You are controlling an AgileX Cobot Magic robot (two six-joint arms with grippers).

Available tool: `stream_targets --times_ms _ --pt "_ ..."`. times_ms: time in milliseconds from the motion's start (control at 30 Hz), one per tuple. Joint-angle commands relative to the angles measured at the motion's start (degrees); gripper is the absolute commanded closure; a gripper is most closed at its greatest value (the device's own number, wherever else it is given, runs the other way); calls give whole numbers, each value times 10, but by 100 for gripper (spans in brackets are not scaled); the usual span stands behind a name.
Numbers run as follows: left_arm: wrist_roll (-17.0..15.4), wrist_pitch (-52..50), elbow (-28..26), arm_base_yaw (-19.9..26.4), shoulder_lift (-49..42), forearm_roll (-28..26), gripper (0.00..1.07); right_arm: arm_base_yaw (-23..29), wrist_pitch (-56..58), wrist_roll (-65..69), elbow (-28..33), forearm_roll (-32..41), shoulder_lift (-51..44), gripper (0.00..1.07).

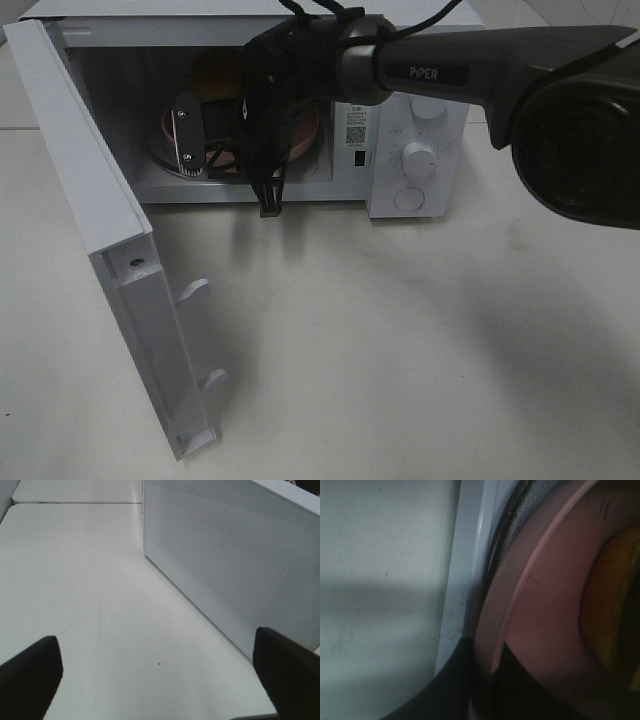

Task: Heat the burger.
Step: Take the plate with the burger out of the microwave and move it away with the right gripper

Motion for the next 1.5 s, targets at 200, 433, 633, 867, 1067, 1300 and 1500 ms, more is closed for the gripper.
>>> stream_targets --times_ms 200,433,633,867,1067,1300,1500 --pt "-1 -5 2 0 -13 1 9 1 -27 -54 62 19 -58 107" --pt "-1 -5 2 0 -13 1 9 -1 -103 -79 133 19 -99 107" --pt "-1 -5 2 0 -13 1 9 -1 -170 -108 199 20 -136 107" --pt "-1 -5 2 0 -13 1 9 -1 -237 -145 299 17 -190 107" --pt "-1 -5 2 0 -13 1 9 -1 -250 -162 345 17 -217 107" --pt "-1 -5 2 0 -13 1 9 -1 -264 -194 406 17 -257 107" --pt "-1 -5 2 0 -13 1 9 -1 -266 -209 459 18 -298 107"
